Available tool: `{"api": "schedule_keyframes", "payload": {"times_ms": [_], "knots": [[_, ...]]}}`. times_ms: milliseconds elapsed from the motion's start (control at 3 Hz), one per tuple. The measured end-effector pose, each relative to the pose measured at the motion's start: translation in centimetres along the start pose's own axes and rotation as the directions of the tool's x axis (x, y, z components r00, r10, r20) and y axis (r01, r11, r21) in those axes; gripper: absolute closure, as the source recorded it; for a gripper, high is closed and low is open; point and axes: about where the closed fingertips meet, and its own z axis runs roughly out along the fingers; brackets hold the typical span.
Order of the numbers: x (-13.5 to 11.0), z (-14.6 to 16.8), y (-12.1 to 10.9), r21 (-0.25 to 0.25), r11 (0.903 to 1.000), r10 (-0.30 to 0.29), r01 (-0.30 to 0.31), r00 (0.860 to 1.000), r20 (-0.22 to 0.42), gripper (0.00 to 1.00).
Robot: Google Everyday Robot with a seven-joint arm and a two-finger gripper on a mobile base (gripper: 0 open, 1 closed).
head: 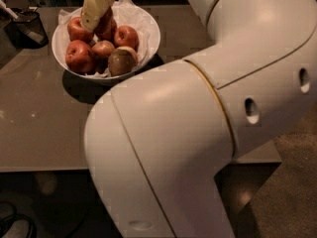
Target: Pick apple from white bowl
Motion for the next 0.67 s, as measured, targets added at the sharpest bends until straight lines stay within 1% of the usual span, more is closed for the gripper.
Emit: {"api": "schedule_keyframes", "payload": {"times_ms": [333, 667], "knots": [[-0.18, -2.22, 2.54, -0.066, 0.9972, -0.028, 0.034, 0.996, 0.086, 1.00], [-0.06, -2.35, 2.80, -0.072, 0.9969, -0.027, 0.034, 0.995, 0.091, 1.00]]}}
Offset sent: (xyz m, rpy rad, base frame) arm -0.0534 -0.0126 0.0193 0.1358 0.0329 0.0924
